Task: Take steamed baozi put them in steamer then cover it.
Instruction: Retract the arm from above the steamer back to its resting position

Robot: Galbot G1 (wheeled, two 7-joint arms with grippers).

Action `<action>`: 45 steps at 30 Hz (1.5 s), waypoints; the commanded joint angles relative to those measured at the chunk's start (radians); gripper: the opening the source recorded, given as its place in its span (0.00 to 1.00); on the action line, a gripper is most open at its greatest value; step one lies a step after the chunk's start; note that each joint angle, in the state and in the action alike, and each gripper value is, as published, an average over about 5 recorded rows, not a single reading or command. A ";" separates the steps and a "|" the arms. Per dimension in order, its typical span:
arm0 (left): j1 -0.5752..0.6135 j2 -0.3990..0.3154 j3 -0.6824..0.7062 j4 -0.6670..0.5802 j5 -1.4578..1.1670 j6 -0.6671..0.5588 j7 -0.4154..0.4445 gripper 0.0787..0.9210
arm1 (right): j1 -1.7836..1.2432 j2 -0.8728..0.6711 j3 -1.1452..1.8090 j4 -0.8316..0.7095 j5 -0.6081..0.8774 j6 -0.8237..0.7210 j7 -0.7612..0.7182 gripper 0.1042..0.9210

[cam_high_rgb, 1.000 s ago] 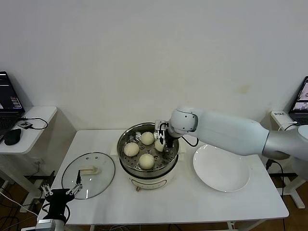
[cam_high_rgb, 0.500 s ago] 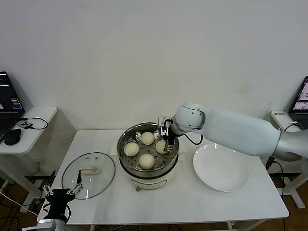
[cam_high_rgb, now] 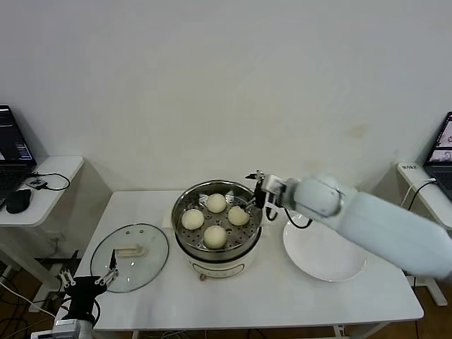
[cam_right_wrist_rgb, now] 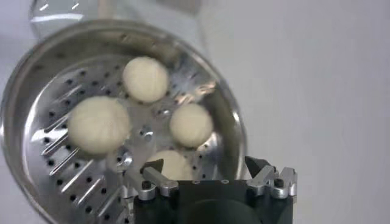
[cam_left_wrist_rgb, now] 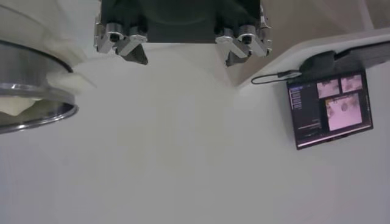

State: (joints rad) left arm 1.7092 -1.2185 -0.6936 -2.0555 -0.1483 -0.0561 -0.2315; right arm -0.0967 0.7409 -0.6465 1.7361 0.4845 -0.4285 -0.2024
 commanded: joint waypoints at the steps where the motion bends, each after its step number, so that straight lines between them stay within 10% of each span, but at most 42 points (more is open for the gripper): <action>1: -0.009 0.006 0.005 0.054 0.064 -0.020 0.005 0.88 | -0.888 0.051 0.858 0.102 -0.189 0.538 0.172 0.88; 22: -0.156 0.085 -0.003 0.411 1.285 -0.214 -0.049 0.88 | -1.496 0.623 1.601 0.302 -0.224 0.633 0.058 0.88; 45: -0.401 0.137 0.074 0.589 1.319 -0.197 0.023 0.88 | -1.549 0.733 1.680 0.302 -0.261 0.650 0.085 0.88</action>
State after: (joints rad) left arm 1.4175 -1.0976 -0.6424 -1.5494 1.0963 -0.2427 -0.2262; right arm -1.5926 1.4220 0.9868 2.0340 0.2461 0.2061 -0.1210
